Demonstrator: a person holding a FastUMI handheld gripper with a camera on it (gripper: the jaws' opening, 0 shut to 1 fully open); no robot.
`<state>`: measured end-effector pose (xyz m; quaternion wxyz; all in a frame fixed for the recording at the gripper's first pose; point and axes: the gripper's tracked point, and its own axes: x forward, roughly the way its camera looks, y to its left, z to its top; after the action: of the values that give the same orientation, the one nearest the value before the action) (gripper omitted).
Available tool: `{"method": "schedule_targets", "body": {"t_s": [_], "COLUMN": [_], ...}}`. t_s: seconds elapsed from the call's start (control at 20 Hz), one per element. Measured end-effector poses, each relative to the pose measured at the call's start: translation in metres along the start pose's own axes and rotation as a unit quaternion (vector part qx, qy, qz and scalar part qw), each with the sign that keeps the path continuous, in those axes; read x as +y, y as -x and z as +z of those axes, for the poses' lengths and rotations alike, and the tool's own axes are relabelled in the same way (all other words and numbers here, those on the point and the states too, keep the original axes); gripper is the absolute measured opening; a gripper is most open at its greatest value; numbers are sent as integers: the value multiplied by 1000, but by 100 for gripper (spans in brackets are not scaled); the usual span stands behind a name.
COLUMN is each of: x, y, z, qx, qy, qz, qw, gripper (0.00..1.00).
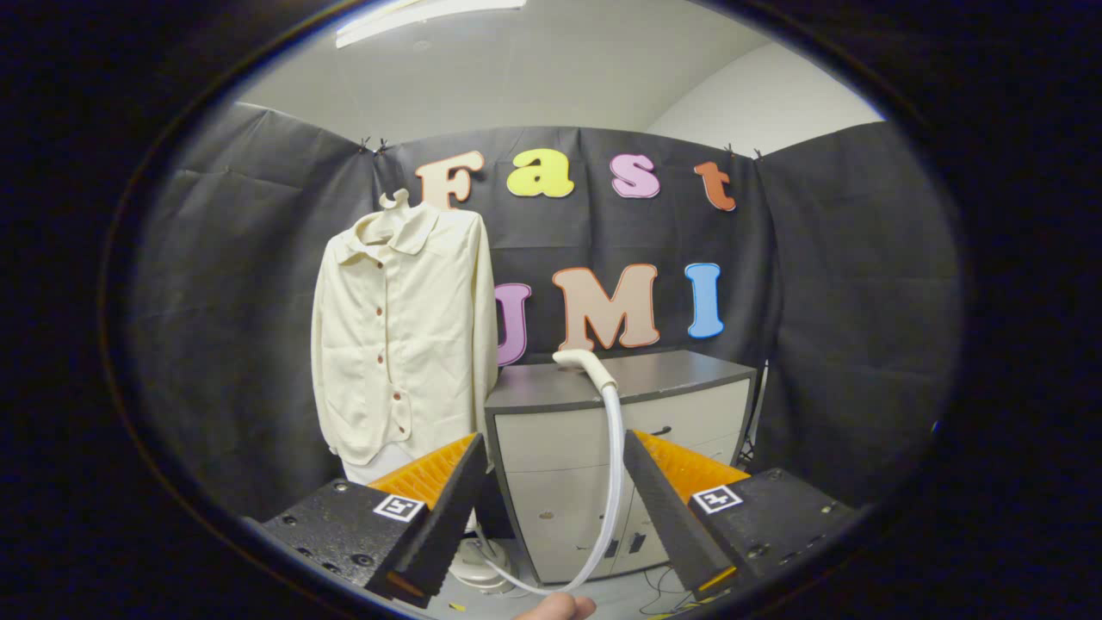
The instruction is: Iron the clothes twice with a garment steamer, once on the left side and once on the right side.
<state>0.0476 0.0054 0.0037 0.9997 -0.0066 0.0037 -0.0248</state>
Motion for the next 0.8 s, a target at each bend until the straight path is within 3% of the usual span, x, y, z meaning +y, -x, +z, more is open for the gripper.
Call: {"method": "schedule_targets", "body": {"t_s": [0.8], "x": [-20], "y": [-73], "z": [62], "qx": [2], "qy": [7], "qz": [-32], "qw": [999], "gripper": [98]}}
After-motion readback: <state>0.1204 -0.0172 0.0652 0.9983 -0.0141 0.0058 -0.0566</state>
